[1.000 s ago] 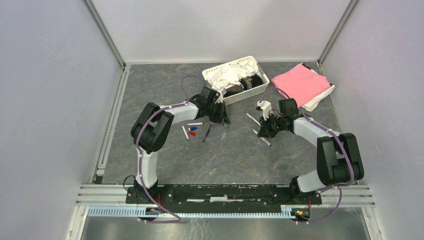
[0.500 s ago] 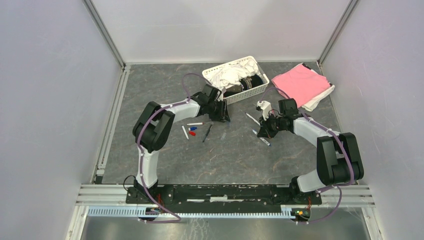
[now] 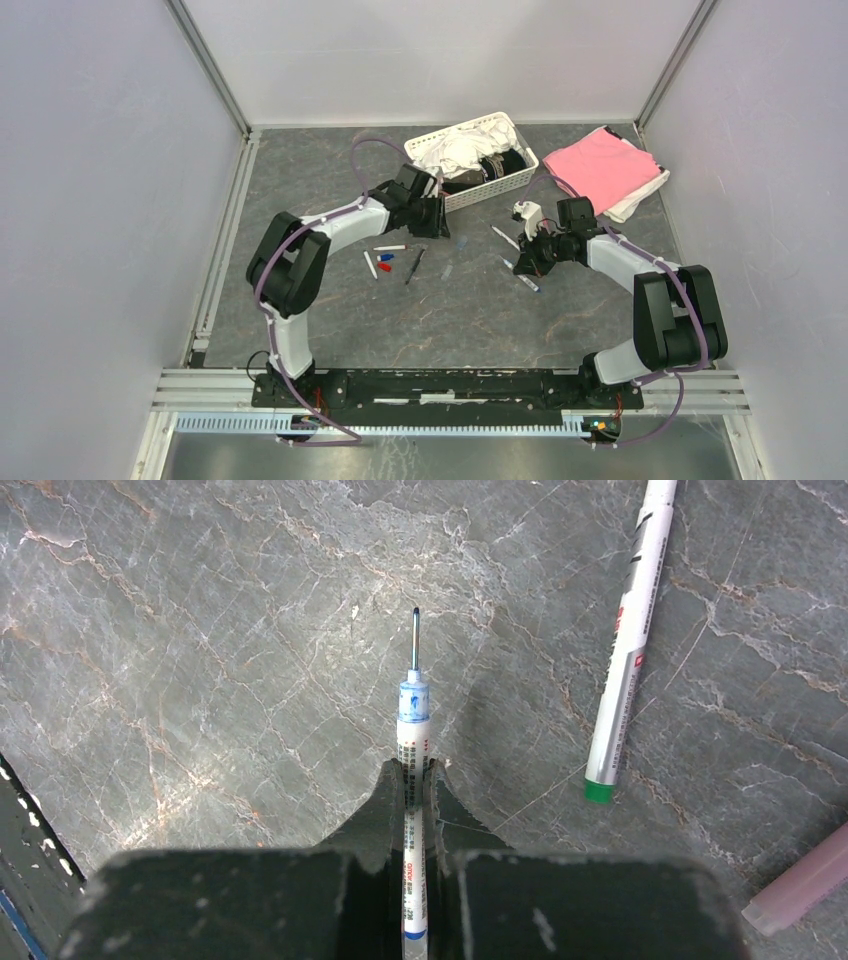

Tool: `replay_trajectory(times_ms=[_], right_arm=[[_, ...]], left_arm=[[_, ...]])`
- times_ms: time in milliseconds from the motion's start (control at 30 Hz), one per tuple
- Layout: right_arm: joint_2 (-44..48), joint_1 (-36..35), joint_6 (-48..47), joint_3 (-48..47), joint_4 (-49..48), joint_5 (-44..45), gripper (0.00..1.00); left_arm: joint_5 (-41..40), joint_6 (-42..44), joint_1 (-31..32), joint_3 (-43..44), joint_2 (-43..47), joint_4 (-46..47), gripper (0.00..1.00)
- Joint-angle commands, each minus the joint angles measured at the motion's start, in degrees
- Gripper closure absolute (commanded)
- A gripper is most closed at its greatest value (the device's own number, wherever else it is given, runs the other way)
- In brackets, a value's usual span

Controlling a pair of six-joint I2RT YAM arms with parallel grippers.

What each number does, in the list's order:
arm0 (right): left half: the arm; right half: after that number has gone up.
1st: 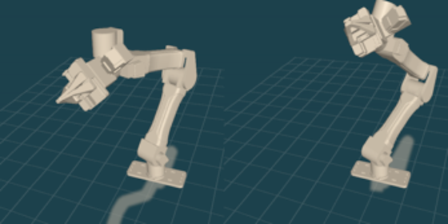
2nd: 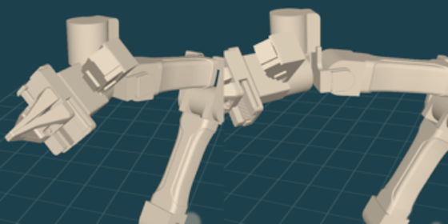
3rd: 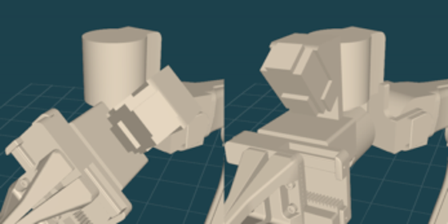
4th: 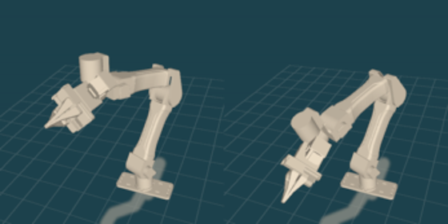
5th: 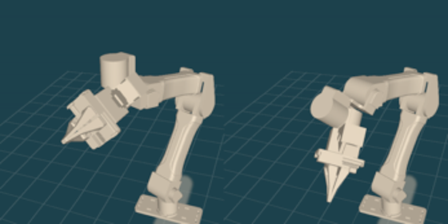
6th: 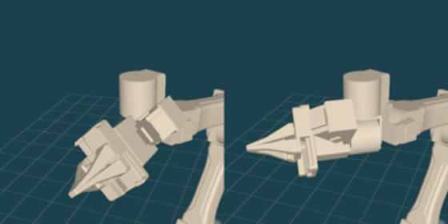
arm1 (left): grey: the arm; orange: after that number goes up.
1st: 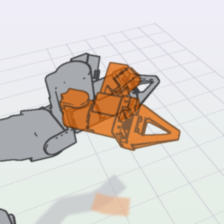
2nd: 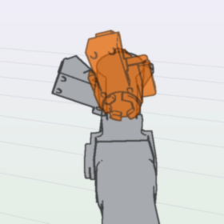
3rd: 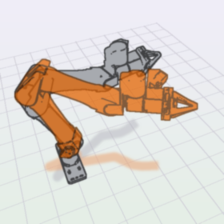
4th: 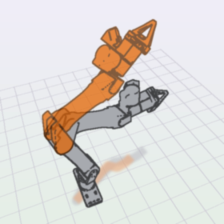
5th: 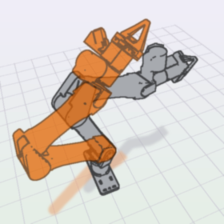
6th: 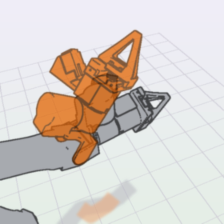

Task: Insert the pens into the pen caps
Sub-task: Place the pen cap at the center of the board, then pick up the pen cap from the center of the board.

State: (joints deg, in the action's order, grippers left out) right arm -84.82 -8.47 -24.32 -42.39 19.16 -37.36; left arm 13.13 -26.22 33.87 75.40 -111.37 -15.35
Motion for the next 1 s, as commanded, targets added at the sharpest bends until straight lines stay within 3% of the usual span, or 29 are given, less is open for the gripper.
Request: replay_trajectory(times_ms=[0,200,467,967], right_arm=[[0.57,0.2,0.23,-0.42,-1.3,-1.95,1.0],[0.13,0.17,1.44,0.2,-2.26,-3.47,1.0],[0.17,0.19,2.33,0.72,-2.72,-4.73,1.0],[0.62,0.09,2.87,0.89,-3.37,-5.88,1.0]], left_arm=[[1.87,2.9,0.69,-3.65,6.42,-0.64,0.61],[0.04,1.08,3.91,-7.53,8.45,-2.19,0.59],[-11.88,-1.56,10.2,-4.27,5.54,-7.56,0.57],[-19.29,-2.17,14.15,1.36,-1.84,-13.02,0.7]])
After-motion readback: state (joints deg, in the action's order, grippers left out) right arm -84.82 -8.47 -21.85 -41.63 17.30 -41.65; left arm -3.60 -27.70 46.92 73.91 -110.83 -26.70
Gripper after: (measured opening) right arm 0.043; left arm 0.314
